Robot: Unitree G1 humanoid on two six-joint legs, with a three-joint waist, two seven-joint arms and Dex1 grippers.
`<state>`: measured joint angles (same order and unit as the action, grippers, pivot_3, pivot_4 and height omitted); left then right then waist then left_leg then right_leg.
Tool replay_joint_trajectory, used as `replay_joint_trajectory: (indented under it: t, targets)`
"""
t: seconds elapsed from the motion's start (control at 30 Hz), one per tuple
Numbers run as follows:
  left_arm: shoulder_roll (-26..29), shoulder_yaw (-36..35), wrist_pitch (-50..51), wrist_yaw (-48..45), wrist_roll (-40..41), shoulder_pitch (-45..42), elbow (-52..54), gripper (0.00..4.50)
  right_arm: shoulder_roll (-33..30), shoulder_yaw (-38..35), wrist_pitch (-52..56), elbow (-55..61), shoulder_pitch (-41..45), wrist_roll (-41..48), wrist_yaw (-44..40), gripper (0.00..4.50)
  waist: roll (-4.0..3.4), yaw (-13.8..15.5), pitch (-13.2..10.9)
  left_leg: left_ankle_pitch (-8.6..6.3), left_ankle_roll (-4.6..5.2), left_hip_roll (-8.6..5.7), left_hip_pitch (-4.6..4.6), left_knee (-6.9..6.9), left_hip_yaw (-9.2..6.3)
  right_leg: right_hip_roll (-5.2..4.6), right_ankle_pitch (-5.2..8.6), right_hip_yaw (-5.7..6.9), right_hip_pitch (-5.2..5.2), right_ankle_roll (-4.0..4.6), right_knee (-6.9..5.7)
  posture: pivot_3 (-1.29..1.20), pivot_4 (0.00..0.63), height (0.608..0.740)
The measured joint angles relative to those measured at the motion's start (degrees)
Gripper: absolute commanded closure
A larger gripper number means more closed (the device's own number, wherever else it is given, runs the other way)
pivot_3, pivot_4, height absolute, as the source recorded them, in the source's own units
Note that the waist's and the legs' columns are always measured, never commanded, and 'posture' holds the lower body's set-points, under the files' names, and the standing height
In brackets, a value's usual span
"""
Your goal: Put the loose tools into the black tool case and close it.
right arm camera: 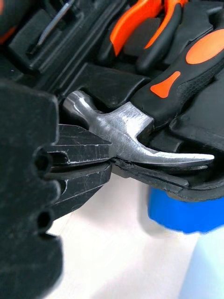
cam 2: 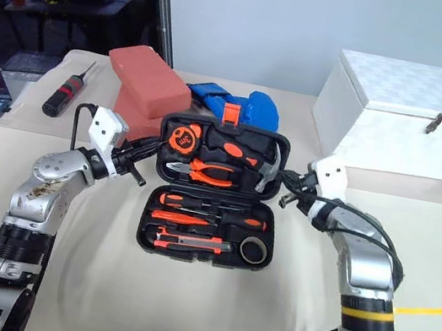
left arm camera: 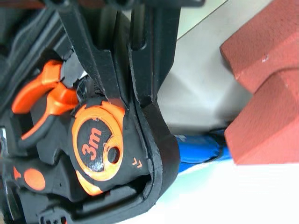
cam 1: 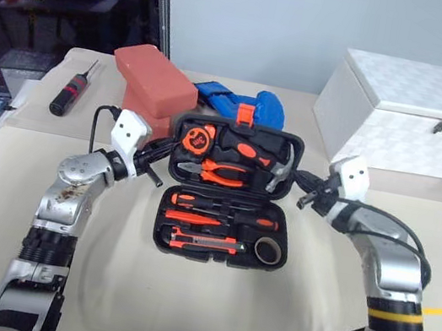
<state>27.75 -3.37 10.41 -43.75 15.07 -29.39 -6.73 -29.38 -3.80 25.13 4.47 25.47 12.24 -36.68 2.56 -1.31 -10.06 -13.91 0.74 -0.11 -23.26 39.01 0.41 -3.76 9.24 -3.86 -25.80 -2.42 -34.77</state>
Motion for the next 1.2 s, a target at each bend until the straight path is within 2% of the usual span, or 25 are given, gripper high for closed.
replay_joint_trajectory:
  t: [0.1,0.17,0.2,0.23,0.3,0.37,0.47,0.5,0.53,0.57,0.63,0.67,0.7,0.77,0.87,0.9,0.93,1.0,1.2]
  targets:
    - [2.02,0.31,-1.66,-2.70,-0.14,1.52,1.32,4.47,-1.59,-0.22,-0.17,4.71,-4.06,0.28,-0.83,4.50,0.00,0.09,0.00,0.01,0.00,0.17,0.64,-0.03,0.20,0.30,0.33,0.03,0.75,-0.24,0.39,0.00,0.150,0.740]
    - [4.48,0.33,-2.45,-5.76,0.23,3.41,3.70,4.47,-3.24,-1.00,-0.32,8.81,-7.59,0.87,-2.53,4.50,-0.01,0.10,0.00,0.00,0.00,0.27,0.84,-0.06,0.23,0.37,0.44,0.03,0.89,-0.23,0.40,0.00,0.150,0.740]
    - [5.97,0.29,-1.26,-7.58,1.47,4.48,5.58,3.92,-4.82,-1.28,-0.71,11.12,-9.82,0.92,-3.44,4.50,-0.03,0.19,0.01,0.00,0.00,0.27,0.92,-0.06,0.24,0.37,0.45,0.03,0.97,-0.23,0.39,0.00,0.150,0.740]
    - [7.19,0.19,0.41,-8.97,2.82,5.44,7.12,3.78,-6.36,-1.42,-1.35,12.81,-11.64,0.93,-4.34,4.50,-0.05,0.27,0.02,0.00,0.00,0.27,0.92,-0.07,0.24,0.36,0.48,0.03,0.97,-0.24,0.38,0.00,0.150,0.740]
    - [12.88,-0.14,9.72,-14.50,9.08,8.68,11.60,3.16,-11.68,-1.46,-3.74,17.85,-17.04,0.07,-7.19,3.79,-0.09,0.31,0.05,-0.04,0.05,0.36,0.98,-0.10,0.26,0.33,0.66,0.03,1.00,-0.28,0.31,0.00,0.150,0.740]
    - [23.05,-0.24,20.80,-23.13,15.69,13.71,14.20,2.43,-18.05,-1.51,-5.51,23.16,-25.58,-1.97,-11.31,3.22,-0.04,0.12,0.05,-0.14,0.08,0.44,0.93,-0.11,0.29,0.35,0.89,0.04,0.86,-0.18,0.20,0.00,0.150,0.740]
    - [32.97,-2.48,30.83,-31.54,20.54,16.24,11.01,1.41,-22.89,-5.63,-4.45,25.85,-36.88,-2.08,-16.04,3.19,0.02,0.34,-0.06,-0.17,0.09,0.39,0.83,-0.04,0.32,0.31,1.17,0.02,0.59,-0.08,-0.25,0.00,0.150,0.740]
    - [36.69,-3.44,33.98,-35.49,23.03,15.89,10.00,1.07,-24.00,-10.97,-2.35,27.29,-41.82,0.10,-18.94,3.19,0.00,0.65,-0.09,-0.16,0.09,0.40,0.84,-0.04,0.30,0.33,1.35,0.06,0.59,0.21,-0.26,0.00,0.150,0.740]
    - [39.15,-4.53,35.98,-38.31,24.85,15.64,9.74,0.68,-24.63,-14.83,-0.43,28.41,-45.05,2.07,-21.04,3.74,0.01,0.75,-0.09,-0.16,0.09,0.42,0.92,-0.03,0.29,0.34,1.36,0.08,0.67,0.24,-0.27,0.00,0.150,0.740]
    - [41.22,-5.72,37.76,-41.15,26.97,15.20,10.07,1.02,-24.95,-18.67,1.73,30.31,-47.85,4.67,-23.00,3.92,0.01,0.77,-0.08,-0.16,0.08,0.51,1.02,-0.03,0.29,0.35,1.38,0.09,0.80,0.27,-0.25,0.00,0.150,0.740]
    - [41.42,-6.21,38.62,-43.40,29.06,13.33,12.76,1.03,-25.01,-19.62,4.25,35.08,-50.18,8.05,-24.60,4.50,-0.01,0.63,-0.07,-0.18,0.06,0.70,1.25,-0.02,0.34,0.35,1.45,0.10,1.02,0.38,-0.24,0.00,0.150,0.740]
    - [40.42,-5.53,38.62,-43.64,29.77,12.59,14.89,1.64,-24.98,-17.51,5.64,38.40,-50.12,9.88,-24.53,4.50,-0.02,0.55,-0.07,-0.18,0.05,0.83,1.31,-0.03,0.34,0.36,1.46,0.10,1.04,0.38,-0.23,0.00,0.150,0.740]
    - [39.41,-4.87,38.62,-43.54,30.04,12.01,15.92,1.96,-24.89,-15.51,6.39,39.81,-49.48,10.70,-24.33,4.50,-0.01,0.38,-0.07,-0.17,0.04,0.88,1.35,-0.02,0.34,0.37,1.46,0.10,1.03,0.38,-0.23,0.00,0.150,0.740]
    - [36.45,-2.74,38.59,-42.58,30.30,11.20,18.87,2.69,-24.22,-7.61,9.44,42.33,-45.24,11.43,-22.10,4.50,0.10,-0.02,-0.13,-0.15,-0.01,0.95,1.39,-0.01,0.34,0.40,1.46,0.13,0.94,0.38,-0.18,0.00,0.150,0.740]
    - [33.13,-0.28,37.51,-40.34,29.51,10.08,21.23,3.84,-22.54,4.09,13.22,41.45,-37.26,7.97,-17.31,4.50,0.22,-0.62,-0.16,-0.05,-0.11,0.93,1.32,0.02,0.43,0.40,1.45,0.13,0.77,0.38,-0.20,0.00,0.150,0.740]
    - [31.24,0.46,36.04,-39.03,28.48,9.14,21.80,4.31,-18.77,8.73,14.98,38.35,-31.09,5.14,-13.48,4.50,0.35,-0.94,-0.16,-0.01,-0.14,0.93,1.31,0.08,0.60,0.48,1.45,0.13,0.76,0.39,-0.19,0.00,0.150,0.740]
    - [29.94,1.27,35.29,-38.24,27.75,8.40,22.38,4.45,-15.82,11.15,16.06,35.74,-26.97,3.05,-10.38,4.50,0.36,-1.02,-0.18,0.01,-0.16,0.92,1.20,0.12,0.62,0.47,1.38,0.12,0.67,0.44,-0.18,0.00,0.150,0.740]
    - [28.53,2.58,33.90,-37.24,27.00,7.40,22.91,4.45,-12.32,15.02,18.04,30.70,-21.54,0.10,-6.14,4.50,0.39,-1.20,-0.20,0.11,-0.09,0.88,1.15,0.13,0.79,0.48,1.21,0.05,0.64,0.45,-0.24,0.00,0.150,0.740]
    - [26.68,3.15,32.33,-35.04,25.45,5.28,23.17,4.45,-5.48,17.67,19.28,16.59,-6.56,-5.30,0.78,4.50,0.38,-1.37,-0.20,0.09,-0.05,0.82,1.00,-0.01,0.85,0.61,0.89,-0.02,0.46,0.58,-0.26,0.00,0.150,0.740]
